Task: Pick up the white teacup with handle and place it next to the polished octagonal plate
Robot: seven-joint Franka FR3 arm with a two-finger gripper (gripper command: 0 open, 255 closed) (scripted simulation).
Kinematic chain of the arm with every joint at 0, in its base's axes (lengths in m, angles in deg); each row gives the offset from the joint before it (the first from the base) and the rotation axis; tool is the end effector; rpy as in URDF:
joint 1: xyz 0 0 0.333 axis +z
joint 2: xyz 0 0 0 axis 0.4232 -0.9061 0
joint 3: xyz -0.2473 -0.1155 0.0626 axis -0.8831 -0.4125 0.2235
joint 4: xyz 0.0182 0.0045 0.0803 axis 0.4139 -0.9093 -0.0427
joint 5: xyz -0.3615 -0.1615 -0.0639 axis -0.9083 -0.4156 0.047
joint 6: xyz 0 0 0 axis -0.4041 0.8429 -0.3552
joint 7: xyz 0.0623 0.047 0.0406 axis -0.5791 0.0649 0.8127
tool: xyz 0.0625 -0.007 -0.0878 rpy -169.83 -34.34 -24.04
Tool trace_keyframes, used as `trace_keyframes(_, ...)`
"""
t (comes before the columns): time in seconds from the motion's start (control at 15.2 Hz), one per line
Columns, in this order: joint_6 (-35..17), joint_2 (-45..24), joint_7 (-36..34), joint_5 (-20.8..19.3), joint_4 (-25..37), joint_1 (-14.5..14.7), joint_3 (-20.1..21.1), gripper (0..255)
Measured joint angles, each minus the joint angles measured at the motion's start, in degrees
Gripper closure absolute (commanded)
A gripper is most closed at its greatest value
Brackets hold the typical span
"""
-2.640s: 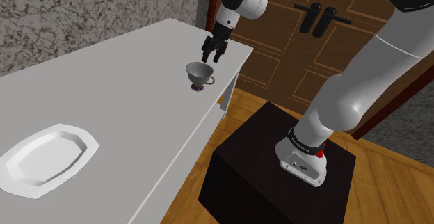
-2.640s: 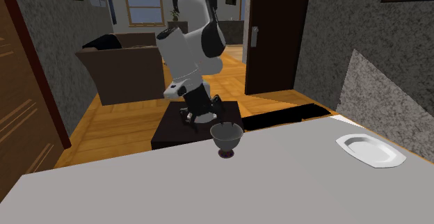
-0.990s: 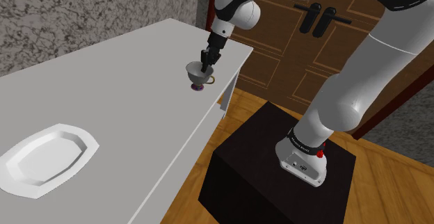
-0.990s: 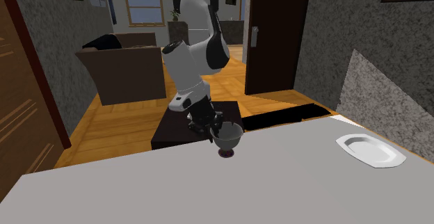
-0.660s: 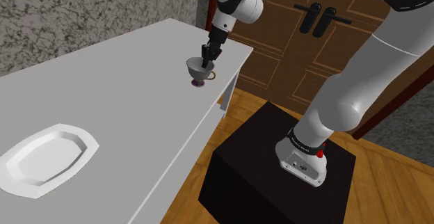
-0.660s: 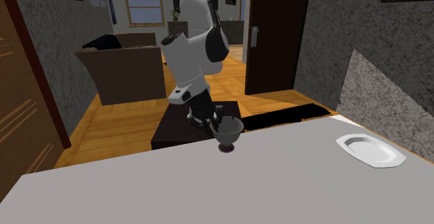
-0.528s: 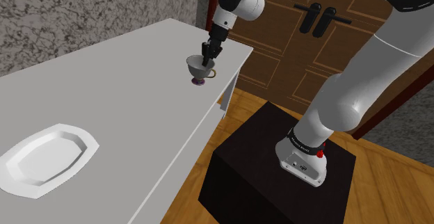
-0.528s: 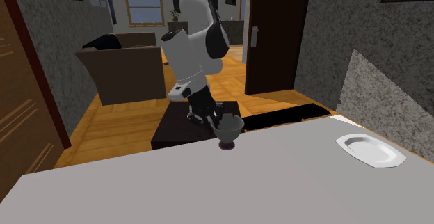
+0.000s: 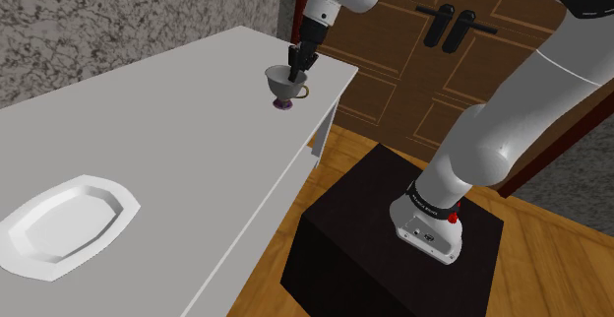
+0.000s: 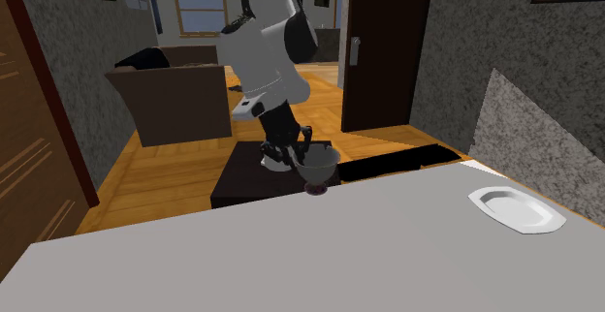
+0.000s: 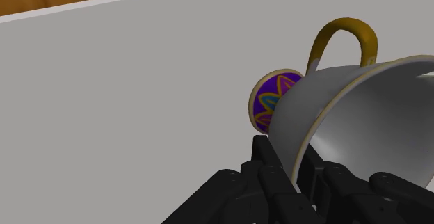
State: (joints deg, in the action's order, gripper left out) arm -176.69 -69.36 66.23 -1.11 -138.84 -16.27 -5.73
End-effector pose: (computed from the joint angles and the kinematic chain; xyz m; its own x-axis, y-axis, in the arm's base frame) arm 0.5097 0.0238 0.3833 0.9981 0.0584 0.0200 0.0617 -0.9359 -0.3469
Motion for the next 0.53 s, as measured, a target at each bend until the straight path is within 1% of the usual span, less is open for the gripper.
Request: trace_keyframes(0.53, 5.7, 2.0, -2.6, -1.4, 4.1, -0.2, 0.1, 255)
